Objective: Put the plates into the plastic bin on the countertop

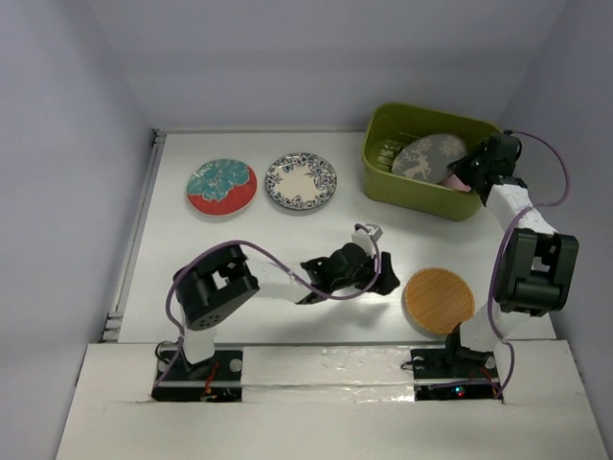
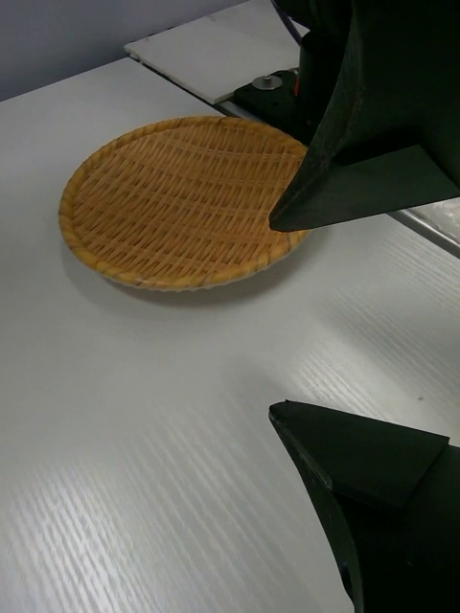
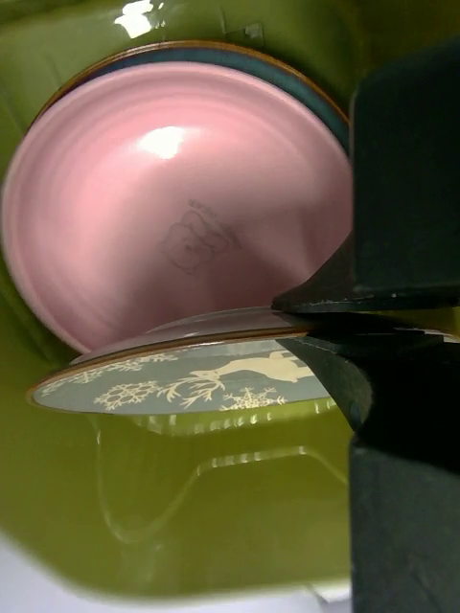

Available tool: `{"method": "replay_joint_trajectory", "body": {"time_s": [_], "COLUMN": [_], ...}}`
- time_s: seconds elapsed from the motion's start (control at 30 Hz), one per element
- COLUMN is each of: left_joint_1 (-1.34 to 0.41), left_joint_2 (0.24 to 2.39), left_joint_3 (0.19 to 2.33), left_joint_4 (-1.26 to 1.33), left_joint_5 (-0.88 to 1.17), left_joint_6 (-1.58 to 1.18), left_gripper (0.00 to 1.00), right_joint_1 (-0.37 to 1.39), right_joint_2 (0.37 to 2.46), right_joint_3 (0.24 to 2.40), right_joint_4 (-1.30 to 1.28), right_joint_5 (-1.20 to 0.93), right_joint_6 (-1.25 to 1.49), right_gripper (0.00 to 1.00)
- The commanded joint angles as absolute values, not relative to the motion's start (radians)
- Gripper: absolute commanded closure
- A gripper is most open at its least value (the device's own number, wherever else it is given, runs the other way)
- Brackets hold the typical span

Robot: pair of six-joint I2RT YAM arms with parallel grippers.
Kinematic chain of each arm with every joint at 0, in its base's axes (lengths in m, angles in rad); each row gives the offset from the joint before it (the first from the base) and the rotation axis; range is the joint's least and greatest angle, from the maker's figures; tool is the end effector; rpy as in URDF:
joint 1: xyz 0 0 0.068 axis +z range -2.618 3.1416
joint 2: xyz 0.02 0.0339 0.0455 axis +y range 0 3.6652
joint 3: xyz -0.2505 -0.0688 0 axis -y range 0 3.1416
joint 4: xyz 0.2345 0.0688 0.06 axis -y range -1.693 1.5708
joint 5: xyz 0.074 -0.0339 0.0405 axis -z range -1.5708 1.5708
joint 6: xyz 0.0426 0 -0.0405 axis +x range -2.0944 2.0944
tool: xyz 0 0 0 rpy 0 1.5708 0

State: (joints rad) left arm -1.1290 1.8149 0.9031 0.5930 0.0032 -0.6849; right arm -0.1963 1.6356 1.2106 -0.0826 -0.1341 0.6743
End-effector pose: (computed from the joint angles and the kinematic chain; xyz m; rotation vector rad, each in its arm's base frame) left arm 0.1633 -0.3456 0.1714 0.4624 2.0373 -1.1917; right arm 0.3701 -0.0678 0.2650 0.8105 1.9395 0.4294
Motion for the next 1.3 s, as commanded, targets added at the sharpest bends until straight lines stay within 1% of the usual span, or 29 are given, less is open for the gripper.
{"method": "replay_joint_trajectory", "body": {"time_s": [0.0,0.03,0.13,0.17,0.2,0.23,0.27,0.37,0.47,0.57,0.63,0.67,0.73,0.8,0.83,0.9,0.93,0.97,1.0,1.03,1.07,1.1,1.13,1.17,1.2,1.27], "left_joint_1": [-1.149,-1.149,-1.149,-1.149,-1.149,-1.149,-1.149,-1.158,-1.158,-1.158,-1.158,-1.158,-1.158,-1.167,-1.167,-1.167,-1.167,-1.167,-1.167,-1.167,-1.167,-1.167,-1.167,-1.167,-1.167,-1.167], "left_joint_2": [1.861,1.888,1.946,1.960,1.976,2.005,2.017,2.071,2.111,2.137,2.149,2.154,2.164,2.172,2.180,2.187,2.197,2.200,2.203,2.209,2.210,2.212,2.207,2.203,2.197,2.154], "left_joint_3": [0.983,1.009,1.078,1.095,1.110,1.139,1.152,1.203,1.230,1.242,1.249,1.250,1.253,1.258,1.259,1.259,1.259,1.259,1.259,1.262,1.264,1.264,1.259,1.255,1.250,1.209], "left_joint_4": [0.600,0.589,0.557,0.546,0.537,0.523,0.519,0.505,0.512,0.528,0.535,0.537,0.541,0.541,0.543,0.549,0.557,0.561,0.561,0.571,0.572,0.575,0.580,0.580,0.578,0.595], "left_joint_5": [0.054,0.049,0.063,0.066,0.067,0.080,0.084,0.123,0.159,0.181,0.186,0.187,0.187,0.184,0.183,0.184,0.190,0.193,0.195,0.198,0.199,0.199,0.192,0.187,0.181,0.157], "left_joint_6": [-0.652,-0.649,-0.640,-0.637,-0.632,-0.627,-0.626,-0.621,-0.633,-0.646,-0.650,-0.653,-0.655,-0.655,-0.655,-0.658,-0.663,-0.666,-0.666,-0.672,-0.673,-0.675,-0.676,-0.676,-0.676,-0.681], "left_gripper": [0.31,0.31,0.30,0.30,0.30,0.30,0.30,0.30,0.30,0.31,0.35,0.36,0.39,0.41,0.43,0.46,0.52,0.54,0.56,0.63,0.69,0.75,0.86,0.92,0.99,1.00], "right_joint_1": [-0.204,-0.204,-0.204,-0.204,-0.204,-0.204,-0.204,-0.204,-0.204,-0.204,-0.204,-0.204,-0.204,-0.204,-0.204,-0.204,-0.204,-0.204,-0.204,-0.204,-0.204,-0.204,-0.204,-0.204,-0.190,-0.172], "right_joint_2": [1.627,1.634,1.657,1.661,1.664,1.663,1.654,1.596,1.517,1.439,1.410,1.396,1.382,1.327,1.306,1.261,1.249,1.235,1.224,1.200,1.186,1.171,1.137,1.118,1.100,1.042], "right_joint_3": [1.292,1.292,1.292,1.295,1.298,1.295,1.289,1.243,1.192,1.158,1.146,1.149,1.160,1.119,1.105,1.088,1.075,1.068,1.057,1.036,1.023,1.009,0.993,0.953,0.933,0.869], "right_joint_4": [0.006,0.003,-0.027,-0.038,-0.047,-0.060,-0.063,-0.043,-0.011,0.029,0.034,0.019,0.003,0.014,0.034,0.038,0.040,0.049,0.058,0.072,0.080,0.089,0.112,0.123,0.133,0.155], "right_joint_5": [-0.149,-0.141,-0.135,-0.130,-0.126,-0.101,-0.086,-0.029,-0.032,-0.043,-0.067,-0.078,-0.095,-0.092,-0.094,-0.098,-0.110,-0.120,-0.130,-0.153,-0.164,-0.178,-0.205,-0.218,-0.231,-0.268], "right_joint_6": [0.672,0.667,0.660,0.655,0.652,0.649,0.649,0.661,0.670,0.678,0.678,0.675,0.672,0.683,0.693,0.696,0.699,0.701,0.706,0.713,0.718,0.721,0.732,0.735,0.736,0.732], "right_gripper": [0.97,0.96,0.81,0.62,0.51,0.43,0.27,0.10,0.05,0.05,0.03,0.00,0.00,0.00,0.01,0.12,0.17,0.28,0.36,0.43,0.60,0.68,0.72,0.77,0.80,0.87]}}
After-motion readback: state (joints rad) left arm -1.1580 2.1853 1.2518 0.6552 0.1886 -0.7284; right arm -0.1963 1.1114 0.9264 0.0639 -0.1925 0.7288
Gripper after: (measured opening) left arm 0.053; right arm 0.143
